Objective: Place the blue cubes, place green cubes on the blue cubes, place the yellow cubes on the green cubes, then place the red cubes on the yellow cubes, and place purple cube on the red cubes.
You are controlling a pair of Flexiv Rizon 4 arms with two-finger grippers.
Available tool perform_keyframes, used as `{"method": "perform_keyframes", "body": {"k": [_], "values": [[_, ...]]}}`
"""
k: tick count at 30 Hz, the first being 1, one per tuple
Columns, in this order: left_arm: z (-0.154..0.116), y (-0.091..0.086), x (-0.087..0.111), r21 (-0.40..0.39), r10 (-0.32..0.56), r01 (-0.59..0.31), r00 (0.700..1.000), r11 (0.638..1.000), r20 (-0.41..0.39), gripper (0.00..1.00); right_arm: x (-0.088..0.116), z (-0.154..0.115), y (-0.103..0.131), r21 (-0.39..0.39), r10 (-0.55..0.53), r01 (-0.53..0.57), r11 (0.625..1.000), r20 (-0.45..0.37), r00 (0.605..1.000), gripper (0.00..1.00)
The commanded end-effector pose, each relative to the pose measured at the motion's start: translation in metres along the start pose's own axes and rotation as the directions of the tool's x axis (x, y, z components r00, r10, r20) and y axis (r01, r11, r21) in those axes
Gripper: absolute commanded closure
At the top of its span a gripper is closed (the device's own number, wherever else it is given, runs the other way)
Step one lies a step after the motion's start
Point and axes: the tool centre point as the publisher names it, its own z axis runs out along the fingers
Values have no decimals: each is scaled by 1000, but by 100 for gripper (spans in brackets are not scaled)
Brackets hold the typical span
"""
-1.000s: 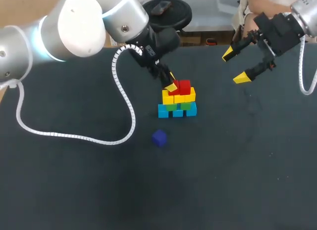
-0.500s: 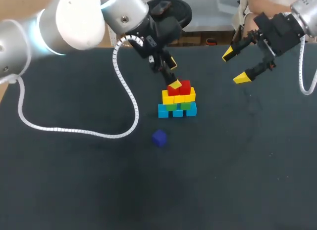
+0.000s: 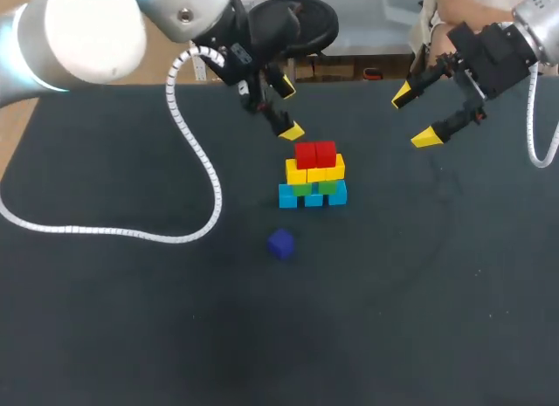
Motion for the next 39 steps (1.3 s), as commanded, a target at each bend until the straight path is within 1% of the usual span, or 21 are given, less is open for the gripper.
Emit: {"method": "perform_keyframes", "body": {"k": [1, 7, 12, 15, 16, 19, 21, 22, 23, 24, 26, 27, 28, 29, 31, 32, 35, 39], "values": [[-15, -23, 5, -53, 25, -25, 1000, 998, 2, 0, 0, 0, 0, 1, 0, 0, 1000, -1, 1000, 0], [-19, -40, 8, -40, 45, -46, 999, 998, -19, 0, 0, 0, 0, 1, 0, 0, 1000, -1, 1000, 0], [-20, -55, 11, -23, 73, -74, 996, 997, -61, 0, 0, 0, 0, 1, 0, 0, 1000, -1, 1000, 0], [-21, -63, 15, -1, 47, -48, 994, 999, -101, 0, 0, 0, 0, 1, 0, 0, 1000, -1, 1000, 0], [-21, -66, 17, 5, 26, -25, 992, 1000, -123, 0, 0, 0, 0, 1, 0, 0, 1000, -1, 1000, 0], [-24, -73, 23, 12, -33, 35, 987, 999, -157, 0, 0, 0, 0, 1, 0, 0, 1000, -1, 1000, 0], [-26, -77, 26, 14, -91, 96, 975, 995, -205, 0, 0, 0, 0, 1, 0, 0, 1000, -1, 1000, 0], [-27, -80, 27, -4, -86, 87, 979, 996, -183, 0, 0, 0, 0, 1, 0, 0, 1000, -1, 1000, 0], [-29, -84, 27, -59, -82, 70, 974, 996, -213, 0, 0, 0, 0, 1, 0, 0, 1000, -1, 1000, 0], [-31, -87, 26, -38, -61, 54, 973, 998, -225, 0, 0, 0, 0, 1, 0, 0, 1000, -1, 1000, 0], [-36, -93, 24, -48, -31, 22, 980, 999, -195, 0, 0, 0, 0, 1, 0, 0, 1000, -1, 1000, 0], [-38, -95, 22, -48, 5, -15, 982, 999, -190, 0, 0, 0, 0, 1, 0, 0, 1000, -1, 1000, 0], [-40, -99, 20, -49, 59, -69, 980, 996, -189, 0, 0, 0, 0, 1, 0, 0, 1000, -1, 1000, 0], [-40, -102, 19, -37, 113, -120, 979, 992, -170, 0, 0, 0, 0, 1, 0, 0, 1000, -1, 1000, 0], [-41, -108, 17, -23, 196, -201, 970, 979, -146, 0, 0, 0, 0, 1, 0, 0, 1000, -1, 1000, 0], [-41, -111, 16, -12, 228, -231, 967, 973, -111, 0, 0, 0, 0, 1, 0, 0, 1000, -1, 1000, 0], [-40, -117, 13, -6, 291, -292, 954, 956, -69, 0, 0, 0, 0, 1, 0, 0, 1000, -1, 1000, 0], [-35, -125, 7, 41, 389, -388, 920, 921, -53, 0, 0, 0, 0, 1, 0, 0, 1000, -1, 1000, 0]]}}
